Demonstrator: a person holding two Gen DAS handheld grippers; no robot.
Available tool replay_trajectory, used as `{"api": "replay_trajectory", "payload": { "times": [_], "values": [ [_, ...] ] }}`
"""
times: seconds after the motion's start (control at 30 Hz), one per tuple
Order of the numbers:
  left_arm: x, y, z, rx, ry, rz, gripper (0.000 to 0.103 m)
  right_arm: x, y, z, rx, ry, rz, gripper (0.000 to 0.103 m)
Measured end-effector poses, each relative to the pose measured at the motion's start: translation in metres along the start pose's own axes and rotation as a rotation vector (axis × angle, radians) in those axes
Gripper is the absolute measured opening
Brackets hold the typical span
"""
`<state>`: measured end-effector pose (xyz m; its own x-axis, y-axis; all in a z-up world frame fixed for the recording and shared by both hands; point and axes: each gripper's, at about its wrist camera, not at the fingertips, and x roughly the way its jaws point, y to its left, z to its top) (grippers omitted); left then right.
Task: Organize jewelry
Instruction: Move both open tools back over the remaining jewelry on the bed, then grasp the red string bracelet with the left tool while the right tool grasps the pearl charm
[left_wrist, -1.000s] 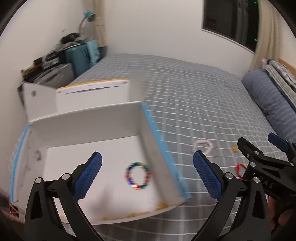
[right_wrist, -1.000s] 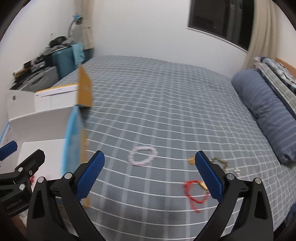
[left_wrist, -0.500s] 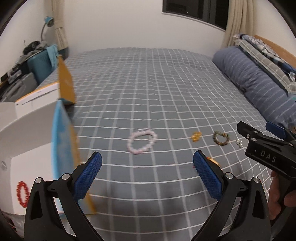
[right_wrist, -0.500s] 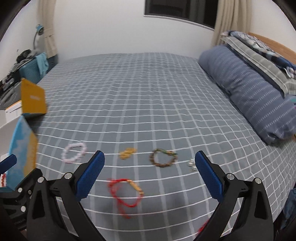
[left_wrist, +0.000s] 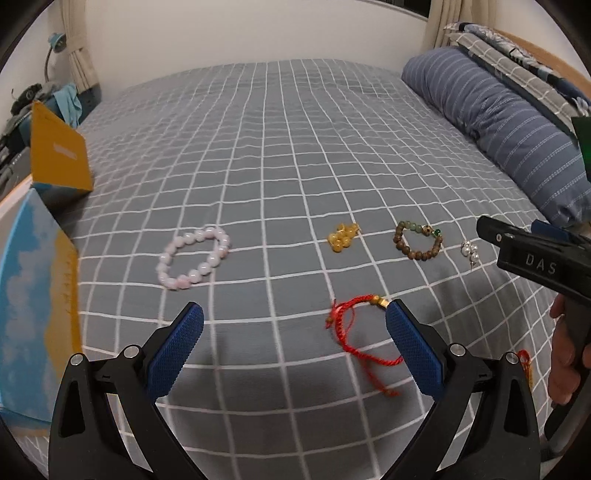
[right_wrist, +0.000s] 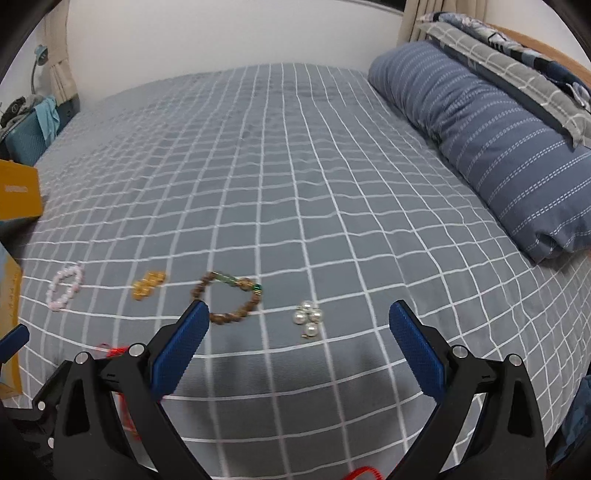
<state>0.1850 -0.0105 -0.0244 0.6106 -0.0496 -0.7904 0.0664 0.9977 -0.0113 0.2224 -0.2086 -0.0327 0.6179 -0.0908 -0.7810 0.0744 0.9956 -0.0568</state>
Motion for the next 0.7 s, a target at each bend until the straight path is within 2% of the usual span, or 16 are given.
{"api": "replay_trajectory", "payload": {
  "times": [0.23, 0.37, 0.7],
  "values": [
    [0.016, -0.021, -0.001, 0.031, 0.005, -0.011, 0.097, 0.024, -0.016, -0.002, 0.041, 0.045, 0.003, 0.086],
    [0.036, -0.03, -0.011, 0.041, 0.053, -0.036, 0.097, 0.046, -0.018, -0.004, 0.053, 0.09, 0.005, 0.077],
    [0.052, -0.035, -0.019, 0.041, 0.064, -0.054, 0.095, 0.066, -0.016, -0.008, 0.054, 0.137, 0.022, 0.053]
  ]
}}
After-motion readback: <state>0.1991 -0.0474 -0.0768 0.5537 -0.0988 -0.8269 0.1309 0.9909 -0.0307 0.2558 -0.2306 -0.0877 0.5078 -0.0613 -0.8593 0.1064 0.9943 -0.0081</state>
